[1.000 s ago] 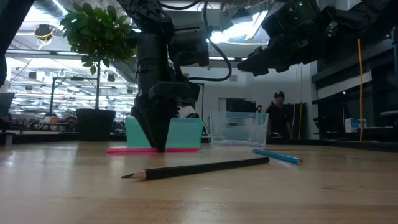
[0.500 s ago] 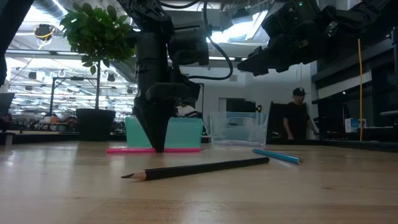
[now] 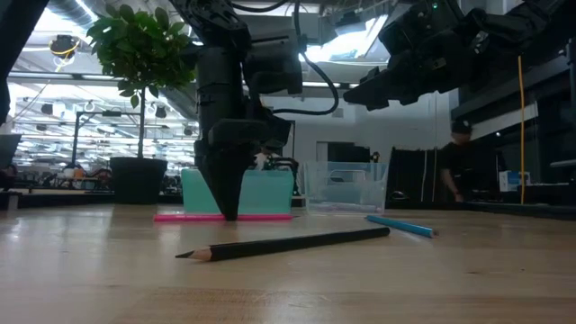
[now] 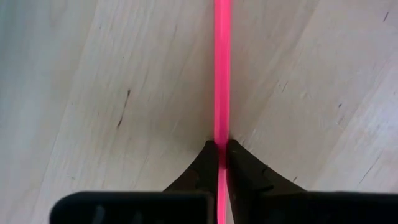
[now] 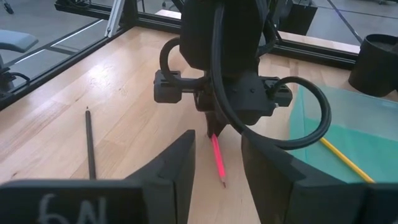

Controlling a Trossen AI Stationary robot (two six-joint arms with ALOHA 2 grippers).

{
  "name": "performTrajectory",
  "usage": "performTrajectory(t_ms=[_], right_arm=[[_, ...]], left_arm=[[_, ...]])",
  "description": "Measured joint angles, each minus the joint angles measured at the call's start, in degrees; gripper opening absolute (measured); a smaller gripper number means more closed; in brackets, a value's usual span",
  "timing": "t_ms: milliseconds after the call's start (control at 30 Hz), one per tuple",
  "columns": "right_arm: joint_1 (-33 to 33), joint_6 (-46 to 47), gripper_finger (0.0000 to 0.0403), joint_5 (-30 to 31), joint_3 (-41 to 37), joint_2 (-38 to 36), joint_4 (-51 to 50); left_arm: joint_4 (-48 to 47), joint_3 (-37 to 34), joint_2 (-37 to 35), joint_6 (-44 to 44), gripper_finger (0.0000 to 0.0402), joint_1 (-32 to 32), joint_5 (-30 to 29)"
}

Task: Sort pens & pencils
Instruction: Put the pink pencil into the blue bin

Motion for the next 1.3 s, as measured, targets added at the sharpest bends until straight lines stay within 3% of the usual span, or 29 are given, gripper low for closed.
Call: performTrajectory(t_ms=[833, 1100, 1300], right_arm=[[-0.01, -0.22, 0.0132, 0.14, 0.02, 0.0, -0.98], [-0.01, -0.24, 0.0132, 0.14, 0.02, 0.0, -1.26], [0.03, -0.18, 0.0132, 0.12, 0.02, 0.0, -1.6]], left_arm=[[-0.22, -0.81, -8.93, 4.08, 0.0008, -1.07, -0.3], [-1.25, -0.72, -16.76, 4.58, 0.0008, -2.88, -7.84], [0.05, -1.53, -23.52, 5.66, 0.0008, -4.81, -17.88]])
